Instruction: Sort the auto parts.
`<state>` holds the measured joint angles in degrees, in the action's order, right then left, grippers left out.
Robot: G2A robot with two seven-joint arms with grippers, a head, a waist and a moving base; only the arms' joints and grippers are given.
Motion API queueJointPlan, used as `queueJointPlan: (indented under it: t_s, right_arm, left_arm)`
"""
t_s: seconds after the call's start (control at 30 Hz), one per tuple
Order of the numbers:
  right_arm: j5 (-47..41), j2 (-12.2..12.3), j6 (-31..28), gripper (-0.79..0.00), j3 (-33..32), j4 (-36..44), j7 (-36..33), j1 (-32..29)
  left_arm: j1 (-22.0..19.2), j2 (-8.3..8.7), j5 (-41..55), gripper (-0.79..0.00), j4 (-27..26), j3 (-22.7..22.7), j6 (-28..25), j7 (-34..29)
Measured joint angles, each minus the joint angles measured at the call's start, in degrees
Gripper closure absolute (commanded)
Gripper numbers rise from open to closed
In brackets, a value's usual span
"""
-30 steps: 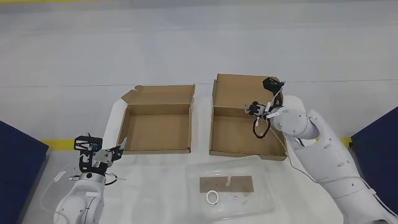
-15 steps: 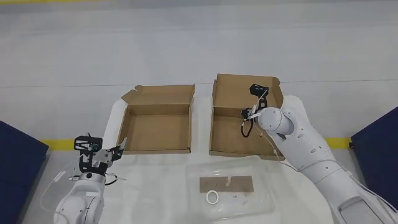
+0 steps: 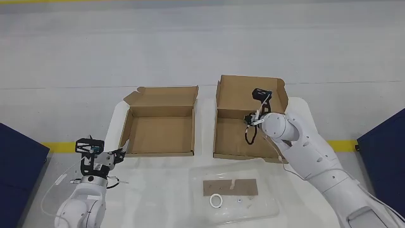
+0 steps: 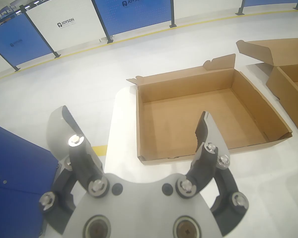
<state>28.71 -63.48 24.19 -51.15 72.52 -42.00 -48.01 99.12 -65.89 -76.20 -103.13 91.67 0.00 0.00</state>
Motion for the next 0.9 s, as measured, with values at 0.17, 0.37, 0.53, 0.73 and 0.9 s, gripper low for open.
queueJointPlan:
  t_s: [0.17, 0.37, 0.53, 0.73, 0.9]
  right_arm:
    - [4.8, 0.9, 3.7, 0.0, -0.6, 4.4, -5.5, -1.9]
    - [8.5, 1.2, 5.9, 0.0, -0.4, 5.6, -9.8, -2.9]
    - [9.8, 0.5, 6.8, 0.0, 0.9, 2.6, -10.2, -2.1]
    - [9.7, -0.7, 7.5, 0.0, 2.5, -1.5, -10.3, -0.7]
    - [9.4, -1.6, 7.0, 0.0, 3.3, -4.3, -10.9, 0.4]
  left_arm:
    - [0.0, 0.0, 0.0, -0.785, 0.0, 0.0, 0.0, 0.0]
    - [0.0, 0.0, 0.0, -0.785, 0.0, 0.0, 0.0, 0.0]
    - [0.0, 0.0, 0.0, -0.785, 0.0, 0.0, 0.0, 0.0]
    - [0.0, 0.0, 0.0, -0.785, 0.0, 0.0, 0.0, 0.0]
    - [0.0, 0.0, 0.0, -0.785, 0.0, 0.0, 0.0, 0.0]
